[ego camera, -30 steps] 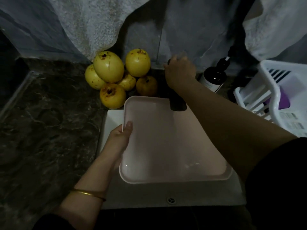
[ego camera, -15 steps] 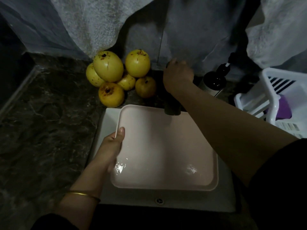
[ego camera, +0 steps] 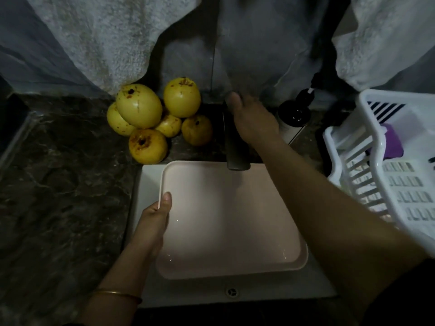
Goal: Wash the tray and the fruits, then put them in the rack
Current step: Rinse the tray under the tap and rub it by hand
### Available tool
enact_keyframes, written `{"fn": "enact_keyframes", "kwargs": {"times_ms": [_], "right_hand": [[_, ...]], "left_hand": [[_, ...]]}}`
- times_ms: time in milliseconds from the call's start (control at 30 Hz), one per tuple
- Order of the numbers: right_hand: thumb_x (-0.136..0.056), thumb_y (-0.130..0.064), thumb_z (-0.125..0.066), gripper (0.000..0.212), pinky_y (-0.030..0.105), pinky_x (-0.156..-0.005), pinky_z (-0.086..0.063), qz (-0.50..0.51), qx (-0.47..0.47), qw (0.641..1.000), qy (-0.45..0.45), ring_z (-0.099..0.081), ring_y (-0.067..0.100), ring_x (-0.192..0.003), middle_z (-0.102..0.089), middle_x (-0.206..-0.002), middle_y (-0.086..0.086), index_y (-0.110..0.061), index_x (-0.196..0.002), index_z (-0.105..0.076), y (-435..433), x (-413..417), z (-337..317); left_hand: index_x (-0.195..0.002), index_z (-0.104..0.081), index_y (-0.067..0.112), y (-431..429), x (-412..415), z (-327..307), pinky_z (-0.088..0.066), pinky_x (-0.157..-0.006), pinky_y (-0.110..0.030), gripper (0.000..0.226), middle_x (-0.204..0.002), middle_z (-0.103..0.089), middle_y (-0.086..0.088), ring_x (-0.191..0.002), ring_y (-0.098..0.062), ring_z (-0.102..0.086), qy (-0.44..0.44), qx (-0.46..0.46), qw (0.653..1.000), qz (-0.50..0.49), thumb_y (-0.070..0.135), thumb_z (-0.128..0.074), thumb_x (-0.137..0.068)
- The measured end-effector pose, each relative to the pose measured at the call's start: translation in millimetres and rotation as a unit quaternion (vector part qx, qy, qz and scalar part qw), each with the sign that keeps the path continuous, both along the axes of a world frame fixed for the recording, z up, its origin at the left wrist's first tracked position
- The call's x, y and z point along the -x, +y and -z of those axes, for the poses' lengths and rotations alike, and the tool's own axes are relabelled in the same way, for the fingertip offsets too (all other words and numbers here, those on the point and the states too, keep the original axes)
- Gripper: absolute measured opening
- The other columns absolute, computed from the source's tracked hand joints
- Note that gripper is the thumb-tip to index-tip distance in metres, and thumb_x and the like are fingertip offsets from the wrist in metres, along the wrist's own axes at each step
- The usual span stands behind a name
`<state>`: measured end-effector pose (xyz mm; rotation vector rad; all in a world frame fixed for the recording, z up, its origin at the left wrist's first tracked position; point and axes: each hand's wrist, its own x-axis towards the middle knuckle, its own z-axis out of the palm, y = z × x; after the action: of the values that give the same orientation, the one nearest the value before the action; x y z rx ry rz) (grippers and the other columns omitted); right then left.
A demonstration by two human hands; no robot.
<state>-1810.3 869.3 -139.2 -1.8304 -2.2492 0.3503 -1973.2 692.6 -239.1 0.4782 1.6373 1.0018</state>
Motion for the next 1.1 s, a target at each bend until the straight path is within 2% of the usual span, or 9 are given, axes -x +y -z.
{"fn": "enact_keyframes", "kwargs": {"times_ms": [100,200,267,333,467,633,767,900,1100], "right_hand": [[-0.101,-0.019,-0.034,0.032,0.03,-0.077,-0.035,0.136,-0.116,0.965,0.191,-0.054,0.034,-0.101,-0.06,-0.11,0.019,-0.003,-0.111,-0.06,-44.9,-28.7,33.2],[-0.092,-0.01,-0.043,0.025,0.032,-0.076,-0.035,0.193,-0.12,0.964,0.134,-0.056,0.034,-0.091,-0.062,-0.097,0.018,-0.001,-0.099,-0.065,-86.0,-46.9,88.0],[-0.095,-0.016,-0.043,0.03,0.033,-0.093,-0.041,0.192,-0.06,0.976,0.08,-0.058,0.034,-0.108,-0.062,-0.115,0.018,-0.004,-0.115,-0.062,-105.6,-45.9,112.9],[-0.097,-0.028,-0.037,0.045,0.045,-0.11,-0.031,0.135,-0.045,0.99,-0.004,-0.046,0.035,-0.13,-0.051,-0.137,0.016,-0.006,-0.132,-0.053,-121.5,-32.5,124.9],[-0.096,-0.041,-0.025,0.057,0.049,-0.115,-0.01,-0.077,0.001,0.995,-0.067,-0.018,0.03,-0.144,-0.027,-0.155,0.011,-0.015,-0.145,-0.034,-142.4,3.2,123.9],[-0.091,-0.049,-0.028,0.059,0.052,-0.116,-0.016,-0.232,0.001,0.965,-0.127,-0.027,0.029,-0.142,-0.034,-0.152,0.007,-0.023,-0.142,-0.042,-141.9,-7.7,128.9],[-0.094,-0.054,-0.002,0.064,0.045,-0.118,0.006,-0.067,0.059,0.989,-0.122,0.009,0.023,-0.146,0.004,-0.16,0.003,-0.026,-0.152,-0.005,-124.5,-45.8,129.0],[-0.1,-0.05,-0.009,0.062,0.047,-0.118,0.009,0.082,0.117,0.982,-0.122,0.017,0.024,-0.145,0.016,-0.159,0.006,-0.02,-0.152,0.007,-120.3,-45.8,128.3],[-0.094,-0.044,-0.015,0.061,0.045,-0.117,-0.003,-0.239,0.024,0.967,-0.083,-0.014,0.025,-0.146,-0.023,-0.157,0.005,-0.018,-0.147,-0.032,-144.6,-0.3,127.5]], "left_hand": [[-0.086,-0.059,0.028,3.2,2.6,0.6,-0.047,-0.066,-0.03,0.027,-0.084,-0.067,-0.003,-0.082,-0.023,-0.062,0.013,0.001,1.0,0.007,0.045,-0.042,-0.097],[-0.097,-0.058,0.026,5.1,4.8,3.4,-0.048,-0.076,-0.036,0.032,-0.088,-0.065,-0.002,-0.085,-0.024,-0.06,0.032,0.011,0.999,0.023,0.051,-0.039,-0.096],[-0.107,-0.057,0.025,6.2,6.1,6.3,-0.048,-0.085,-0.042,0.035,-0.092,-0.064,-0.003,-0.089,-0.026,-0.06,0.03,0.017,0.999,0.024,0.052,-0.039,-0.096],[-0.11,-0.057,0.024,7.4,6.0,8.4,-0.048,-0.084,-0.041,0.036,-0.092,-0.065,-0.002,-0.09,-0.026,-0.06,0.023,0.019,0.999,0.02,0.052,-0.04,-0.096],[-0.112,-0.06,0.024,8.4,4.5,7.0,-0.05,-0.075,-0.036,0.039,-0.094,-0.067,-0.003,-0.088,-0.024,-0.062,0.022,0.023,0.999,0.017,0.054,-0.042,-0.094],[-0.106,-0.061,0.022,8.2,5.5,2.8,-0.05,-0.071,-0.031,0.033,-0.095,-0.068,-0.007,-0.084,-0.024,-0.063,0.019,0.025,0.999,0.008,0.049,-0.044,-0.096],[-0.111,-0.06,0.02,1.4,6.6,8.0,-0.048,-0.078,-0.033,0.034,-0.099,-0.067,-0.008,-0.086,-0.021,-0.063,0.024,0.028,0.999,0.008,0.047,-0.044,-0.096],[-0.113,-0.062,0.016,-3.0,2.1,9.2,-0.049,-0.076,-0.031,0.039,-0.098,-0.067,-0.008,-0.085,-0.021,-0.064,0.028,0.031,0.999,0.019,0.046,-0.045,-0.096],[-0.117,-0.061,0.018,-4.1,-4.7,8.3,-0.048,-0.063,-0.027,0.041,-0.091,-0.067,-0.001,-0.083,-0.019,-0.064,0.021,0.031,0.999,0.031,0.049,-0.043,-0.096]]}}
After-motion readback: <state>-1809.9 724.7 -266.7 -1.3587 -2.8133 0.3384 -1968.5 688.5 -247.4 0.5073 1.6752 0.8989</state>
